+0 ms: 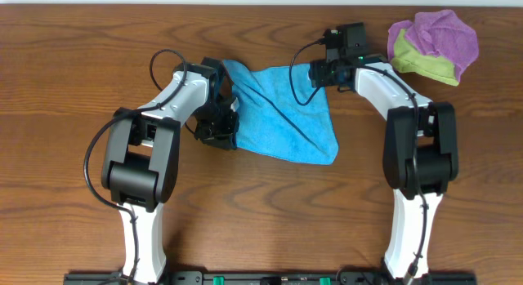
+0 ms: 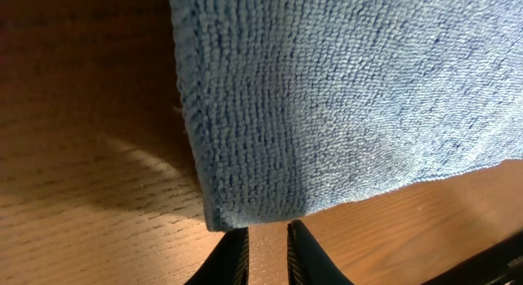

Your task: Fold the cloth

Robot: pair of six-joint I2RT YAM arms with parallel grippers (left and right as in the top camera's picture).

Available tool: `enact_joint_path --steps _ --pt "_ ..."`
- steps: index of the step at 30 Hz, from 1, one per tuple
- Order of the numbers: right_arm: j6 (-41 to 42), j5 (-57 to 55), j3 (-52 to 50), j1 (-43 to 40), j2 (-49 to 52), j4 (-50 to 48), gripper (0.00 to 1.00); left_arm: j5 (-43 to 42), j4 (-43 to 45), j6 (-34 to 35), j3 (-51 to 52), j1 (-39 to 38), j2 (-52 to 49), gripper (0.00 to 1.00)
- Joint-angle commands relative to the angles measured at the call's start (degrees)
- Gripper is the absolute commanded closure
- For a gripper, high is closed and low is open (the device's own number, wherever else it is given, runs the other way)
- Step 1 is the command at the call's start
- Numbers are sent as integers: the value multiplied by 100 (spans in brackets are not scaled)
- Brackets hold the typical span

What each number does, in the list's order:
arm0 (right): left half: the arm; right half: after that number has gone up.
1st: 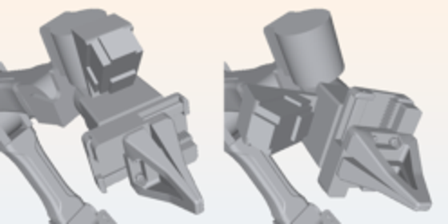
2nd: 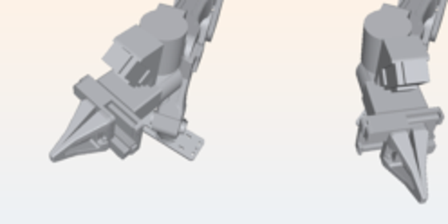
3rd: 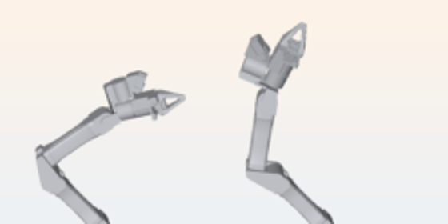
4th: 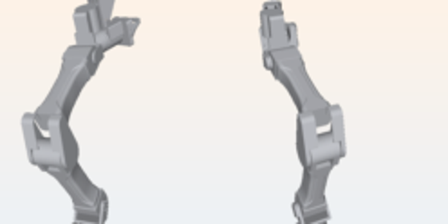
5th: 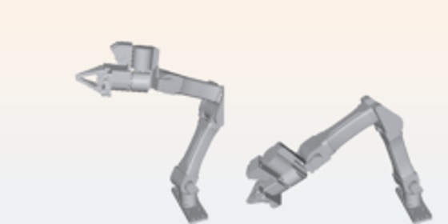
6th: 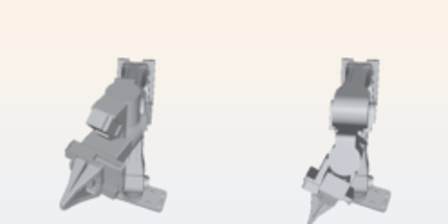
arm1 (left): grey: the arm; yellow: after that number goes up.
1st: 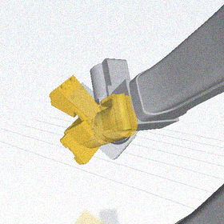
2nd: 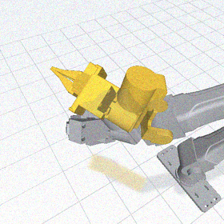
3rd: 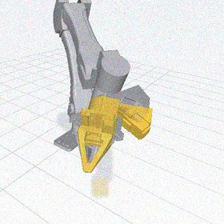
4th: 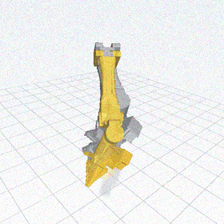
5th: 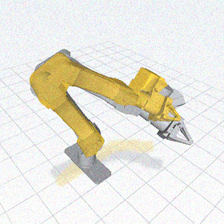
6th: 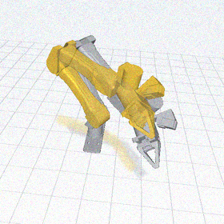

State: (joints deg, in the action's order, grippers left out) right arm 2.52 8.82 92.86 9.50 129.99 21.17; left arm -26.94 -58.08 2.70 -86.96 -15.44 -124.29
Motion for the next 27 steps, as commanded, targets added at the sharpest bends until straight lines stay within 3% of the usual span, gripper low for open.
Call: enact_joint_path --steps 1,5,8,17,27 --pt "22 138 90 -79 210 -33 37 57 -15 -79 24 -2 63 82" --pt "46 219 90 -79 273 -149 41 57 -13 -74 24 -2 66 82" --pt "129 221 90 -76 289 -229 49 59 -13 -55 24 -2 63 82" --pt "127 271 90 -44 289 -328 99 57 -9 9 24 -2 63 83" --pt "96 -542 151 -59 286 -356 99 57 -17 13 24 -2 63 86"
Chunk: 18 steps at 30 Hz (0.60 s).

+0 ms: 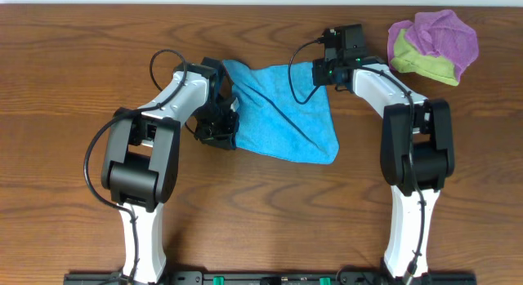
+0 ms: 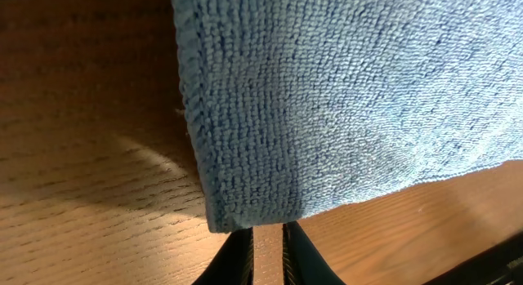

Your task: Fold the cloth

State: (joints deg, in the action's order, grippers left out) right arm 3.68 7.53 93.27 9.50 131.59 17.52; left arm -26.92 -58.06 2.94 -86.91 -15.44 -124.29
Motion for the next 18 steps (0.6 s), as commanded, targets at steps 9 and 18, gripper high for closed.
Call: enact_joint_path --steps 9,18 --pt "-101 -946 245 -149 127 24 99 52 -20 52 20 -2 63 86" --pt "-101 -1215 341 -245 127 114 99 52 -15 138 20 0 63 86"
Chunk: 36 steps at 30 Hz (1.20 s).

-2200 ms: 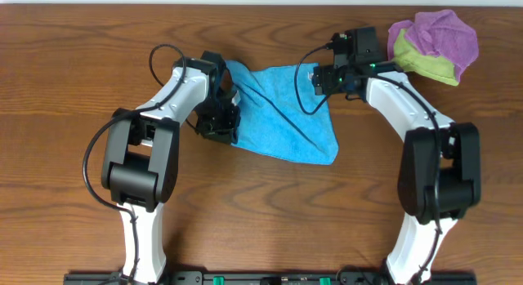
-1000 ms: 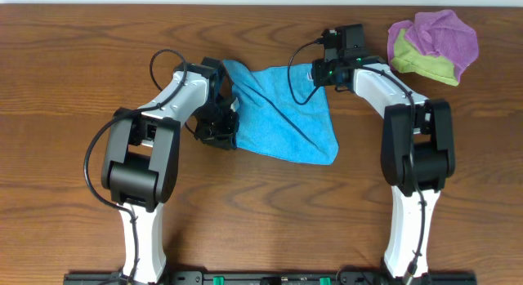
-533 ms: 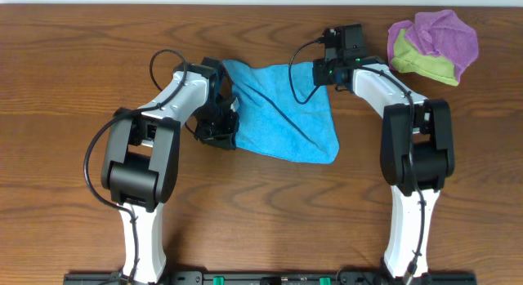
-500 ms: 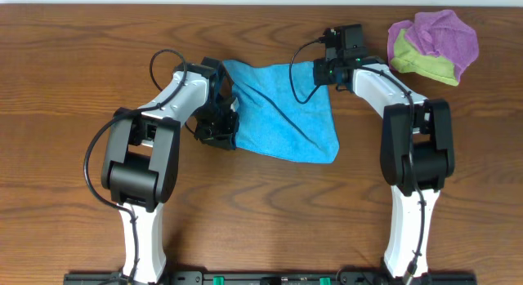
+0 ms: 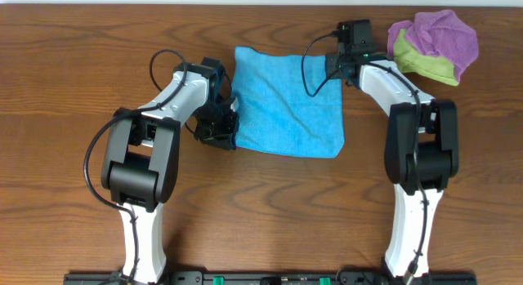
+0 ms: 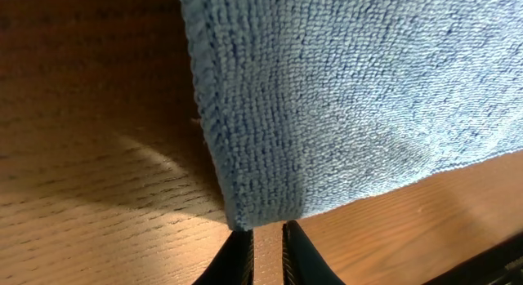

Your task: Fold the cloth

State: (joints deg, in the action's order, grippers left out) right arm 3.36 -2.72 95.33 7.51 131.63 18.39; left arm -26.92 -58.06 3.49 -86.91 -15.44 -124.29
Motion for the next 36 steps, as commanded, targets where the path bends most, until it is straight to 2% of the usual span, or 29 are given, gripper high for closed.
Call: enact_joint_path --steps 1,5,6,7,10,11,14,17,23,26,32,36 --pt "-68 -199 136 -55 122 37 99 52 -15 83 20 -2 63 86" --pt "-66 -247 136 -74 122 87 99 52 -15 83 20 0 63 86" --pt "-66 -273 136 -74 122 87 95 52 -15 83 20 0 63 86" --pt "-66 -310 136 -74 111 90 85 52 -17 83 20 0 66 86" --pt "-22 -299 136 -68 39 107 12 52 -15 85 20 2 66 86" --pt "-17 -278 136 -68 -2 118 1 50 -15 87 17 4 66 87" --pt "-17 -81 138 -57 -249 221 1 52 9 83 17 4 118 86" --pt "87 13 138 -57 -601 490 1 52 9 83 17 4 260 80" --pt "603 463 138 -59 -1600 1764 1 57 -35 225 17 33 850 70" --pt "1058 949 136 -96 -2118 2636 1 59 -37 446 17 131 1248 71" --pt "1086 1266 31 -313 -2887 3998 1 50 -50 774 17 520 1891 74" --pt "927 1458 -765 -614 -3617 4203 1 46 -94 988 20 686 2288 76"
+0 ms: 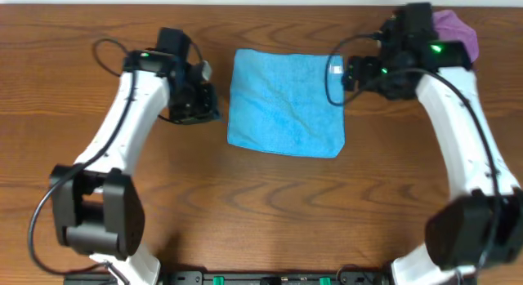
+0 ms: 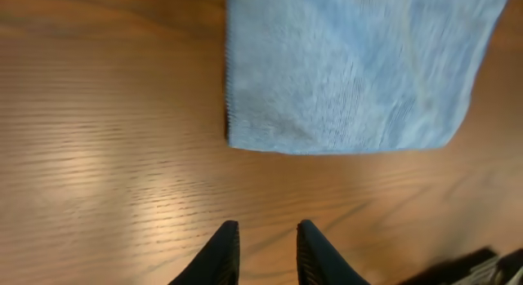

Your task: Fold the cloth

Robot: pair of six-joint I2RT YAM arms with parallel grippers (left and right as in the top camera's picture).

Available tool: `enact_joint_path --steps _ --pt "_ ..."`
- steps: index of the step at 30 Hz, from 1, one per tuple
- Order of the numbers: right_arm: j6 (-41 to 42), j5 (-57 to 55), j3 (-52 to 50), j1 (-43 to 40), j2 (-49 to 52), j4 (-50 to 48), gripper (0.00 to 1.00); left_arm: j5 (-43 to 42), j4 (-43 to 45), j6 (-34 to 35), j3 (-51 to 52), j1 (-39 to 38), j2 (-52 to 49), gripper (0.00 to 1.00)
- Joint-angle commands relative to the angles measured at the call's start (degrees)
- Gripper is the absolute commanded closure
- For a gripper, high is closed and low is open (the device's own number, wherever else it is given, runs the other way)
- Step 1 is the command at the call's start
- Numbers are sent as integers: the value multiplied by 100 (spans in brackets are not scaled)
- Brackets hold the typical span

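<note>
The blue cloth (image 1: 285, 102) lies flat as a neat rectangle at the middle back of the table; the left wrist view shows its near-left corner (image 2: 343, 81). My left gripper (image 1: 211, 107) hangs left of the cloth, clear of it. Its fingers (image 2: 229, 252) stand apart over bare wood with nothing between them (image 2: 267, 240). My right gripper (image 1: 343, 73) hovers at the cloth's right edge near the far corner. Its jaws are too small and dark to read.
A bunched purple and green cloth (image 1: 454, 25) sits at the back right corner, partly behind the right arm. The wooden table (image 1: 261, 203) stretches bare in front of the blue cloth. The arm bases stand at the front edge.
My left gripper has left the cloth's near-left corner and now sits higher and further left, jaws wider. The right arm has moved from the far right corner out to the right edge.
At first the cloth lay skewed with a diagonal fold, my right gripper at its far edge and my left at its near-left corner. Later the right gripper was at the far right corner and the cloth lay square. Now both grippers are off it.
</note>
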State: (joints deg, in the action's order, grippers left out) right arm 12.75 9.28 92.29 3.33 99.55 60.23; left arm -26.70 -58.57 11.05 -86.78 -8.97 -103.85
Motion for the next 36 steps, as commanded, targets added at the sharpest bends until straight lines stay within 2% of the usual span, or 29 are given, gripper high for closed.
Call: enact_joint_path --steps 1,6,9,13,17,19,20,21,22,28,36 --pt "-15 332 -785 -293 -656 -74 1 35 -48 271 7 37 328 76" --pt "-160 789 -2503 -905 -2011 -632 1 208 -55 774 120 -98 605 80" --pt "-173 1123 -3427 -1355 -2774 -986 1 382 74 1202 555 -258 874 81" --pt "-391 1681 -4459 -1915 -3460 -1412 1 428 743 2116 1873 -527 1694 82" --pt "-577 2159 -4937 -1982 -3425 -1790 1 420 1891 2942 2990 -715 2509 80" --pt "-573 2295 -5112 -1980 -3344 -2100 1 424 2559 3366 3473 -758 2811 69" --pt "-573 2293 -5165 -1980 -3289 -2223 1 424 2830 3510 3652 -756 2885 58" --pt "-568 2293 -5204 -1982 -3215 -2339 1 424 3088 3661 3814 -756 2911 31" --pt "-553 2293 -5217 -1982 -3145 -2413 1 428 3281 3770 3939 -756 2903 21" --pt "-313 2444 -5224 -1978 -2546 -2887 1 516 4030 3936 4354 -754 2524 2" --pt "328 3169 -5224 -1902 -1445 -3936 1 605 4728 4039 4354 -745 1773 5"
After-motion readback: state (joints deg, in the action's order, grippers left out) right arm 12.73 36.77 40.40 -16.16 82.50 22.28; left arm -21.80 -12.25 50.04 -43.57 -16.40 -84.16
